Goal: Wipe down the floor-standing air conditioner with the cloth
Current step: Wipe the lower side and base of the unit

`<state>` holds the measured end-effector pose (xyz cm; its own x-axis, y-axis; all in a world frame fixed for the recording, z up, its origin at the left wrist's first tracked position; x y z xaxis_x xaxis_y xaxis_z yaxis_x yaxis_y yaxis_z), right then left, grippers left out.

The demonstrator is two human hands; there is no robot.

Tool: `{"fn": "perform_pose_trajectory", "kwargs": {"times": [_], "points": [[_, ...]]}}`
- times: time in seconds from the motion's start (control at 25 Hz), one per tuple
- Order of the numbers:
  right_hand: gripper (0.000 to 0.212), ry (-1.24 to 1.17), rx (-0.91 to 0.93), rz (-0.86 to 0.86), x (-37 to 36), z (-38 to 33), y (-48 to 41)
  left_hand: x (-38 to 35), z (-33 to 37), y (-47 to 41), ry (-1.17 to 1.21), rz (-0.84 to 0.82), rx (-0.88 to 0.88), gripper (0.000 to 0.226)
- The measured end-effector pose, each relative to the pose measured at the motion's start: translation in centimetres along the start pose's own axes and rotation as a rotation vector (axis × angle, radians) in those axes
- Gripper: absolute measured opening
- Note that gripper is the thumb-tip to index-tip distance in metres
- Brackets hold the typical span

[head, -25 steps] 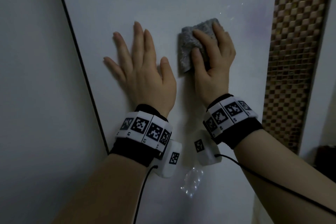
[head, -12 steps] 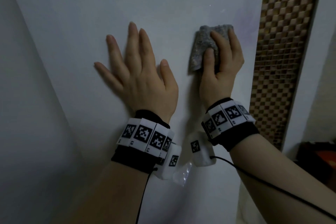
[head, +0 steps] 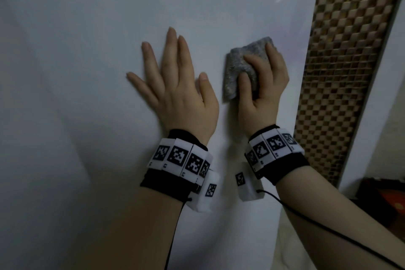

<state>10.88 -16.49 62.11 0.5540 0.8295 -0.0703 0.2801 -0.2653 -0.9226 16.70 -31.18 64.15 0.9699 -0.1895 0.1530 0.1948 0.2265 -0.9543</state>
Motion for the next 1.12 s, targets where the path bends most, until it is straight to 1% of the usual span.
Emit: {"fn": "perform_pose_trajectory", "kwargs": {"times": [0.08,0.12,0.16,0.24,0.28,0.32,0.4,0.44,0.48,0.6,0.64,0.76,0.8,0.92,0.96,1.08,1.12], "points": [[0.027,-0.023,-0.123,0.073,1.3,1.5,-1.3,-0.3,0.4,-0.1,-0.016,-0.007,0.007,0.063],[0.027,-0.030,-0.154,0.086,1.6,1.9,-1.5,-0.5,0.7,-0.1,-0.024,-0.015,0.007,0.063],[0.027,-0.025,-0.127,0.059,1.4,1.7,-1.3,-0.8,1.1,-0.1,-0.032,-0.025,0.004,0.064],[0.028,0.000,-0.008,-0.039,0.6,1.2,-0.5,-1.4,1.8,0.0,-0.052,-0.039,-0.002,0.065],[0.028,0.005,0.017,-0.052,0.7,1.5,-0.5,-1.6,2.0,0.0,-0.067,-0.040,0.001,0.066],[0.028,0.005,-0.010,-0.027,1.2,2.3,-1.0,-1.7,2.1,0.0,-0.085,-0.039,0.007,0.066],[0.029,-0.016,-0.161,0.068,2.4,4.0,-2.1,-1.9,2.2,-0.1,-0.117,-0.032,0.019,0.067],[0.030,-0.023,-0.205,0.087,2.6,4.4,-2.2,-1.9,2.1,-0.1,-0.128,-0.029,0.026,0.067],[0.030,-0.017,-0.187,0.076,2.4,4.2,-2.1,-2.0,2.1,-0.1,-0.138,-0.028,0.032,0.068],[0.029,0.012,-0.031,-0.004,1.8,3.8,-1.6,-2.1,2.1,-0.1,-0.163,-0.025,0.041,0.069],[0.030,0.009,-0.043,0.005,2.1,4.5,-2.1,-2.1,2.1,-0.1,-0.168,-0.020,0.040,0.068],[0.032,-0.034,-0.278,0.124,3.5,6.8,-3.4,-2.1,2.1,-0.2,-0.181,-0.008,0.041,0.067],[0.033,-0.038,-0.298,0.136,3.5,6.8,-3.0,-2.2,2.1,-0.2,-0.182,-0.004,0.045,0.066],[0.033,-0.010,-0.155,0.045,2.7,6.1,-1.3,-2.2,2.0,-0.2,-0.183,0.014,0.052,0.067],[0.033,-0.010,-0.148,0.039,2.9,6.5,-1.3,-2.2,2.0,-0.2,-0.182,0.024,0.054,0.067],[0.035,-0.044,-0.353,0.141,4.1,8.3,-2.1,-2.3,2.0,-0.3,-0.193,0.043,0.067,0.067],[0.035,-0.047,-0.368,0.142,3.9,8.0,-2.0,-2.4,2.0,-0.3,-0.206,0.041,0.071,0.068]]}}
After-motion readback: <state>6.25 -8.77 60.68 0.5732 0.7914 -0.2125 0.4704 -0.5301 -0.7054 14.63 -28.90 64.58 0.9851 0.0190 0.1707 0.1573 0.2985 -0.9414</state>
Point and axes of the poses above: each hand's wrist, its own y-axis away from the middle knuckle, its own x-axis out of the back of the hand, z = x × y, the point moved 7 cm from there along -y, towards the middle knuckle, and after that the axes turned 3 degrees about y, right-handed, at the moved point
